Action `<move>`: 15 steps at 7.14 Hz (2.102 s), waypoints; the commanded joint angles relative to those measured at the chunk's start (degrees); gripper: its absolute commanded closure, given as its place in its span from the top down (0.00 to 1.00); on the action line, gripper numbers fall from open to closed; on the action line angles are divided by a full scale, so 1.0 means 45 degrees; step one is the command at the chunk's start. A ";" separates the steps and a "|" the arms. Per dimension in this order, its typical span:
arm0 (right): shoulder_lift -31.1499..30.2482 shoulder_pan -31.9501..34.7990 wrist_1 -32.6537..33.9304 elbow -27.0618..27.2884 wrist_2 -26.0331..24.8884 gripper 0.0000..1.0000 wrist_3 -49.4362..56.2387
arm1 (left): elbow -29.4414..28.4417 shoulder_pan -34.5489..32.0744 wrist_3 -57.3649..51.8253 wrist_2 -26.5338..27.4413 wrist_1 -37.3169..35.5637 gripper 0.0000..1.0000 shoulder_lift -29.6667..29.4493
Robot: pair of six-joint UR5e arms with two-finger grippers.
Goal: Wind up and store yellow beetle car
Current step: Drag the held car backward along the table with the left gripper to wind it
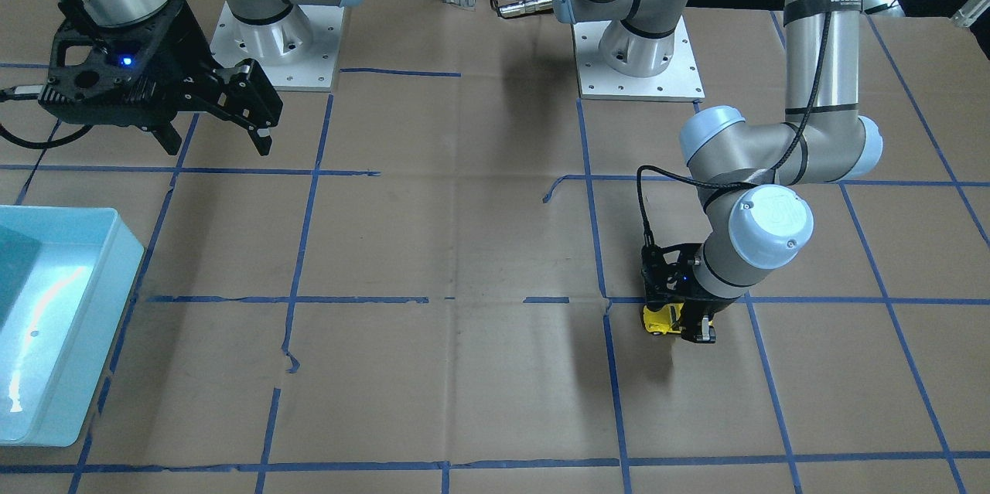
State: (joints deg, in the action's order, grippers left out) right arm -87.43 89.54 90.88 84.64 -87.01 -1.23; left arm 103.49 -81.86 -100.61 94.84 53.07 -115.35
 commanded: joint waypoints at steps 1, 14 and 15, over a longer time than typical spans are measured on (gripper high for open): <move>-0.0004 -0.0054 0.0000 0.0000 0.0000 1.00 0.0000 | -0.0010 -0.0012 -0.0065 0.0663 -0.0366 0.32 -0.0050; -0.0004 -0.0054 0.0020 -0.0019 0.0019 1.00 0.0019 | -0.0948 -0.2141 0.2201 0.1034 -0.1247 0.28 -0.0909; -0.0004 -0.0054 0.0020 -0.0019 0.0019 1.00 0.0020 | -0.0909 -0.2122 0.2143 0.1035 -0.1247 0.29 -0.0948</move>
State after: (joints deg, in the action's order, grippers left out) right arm -87.45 89.30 90.97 84.55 -86.92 -1.17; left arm 99.25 -91.46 -90.77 99.48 47.49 -119.46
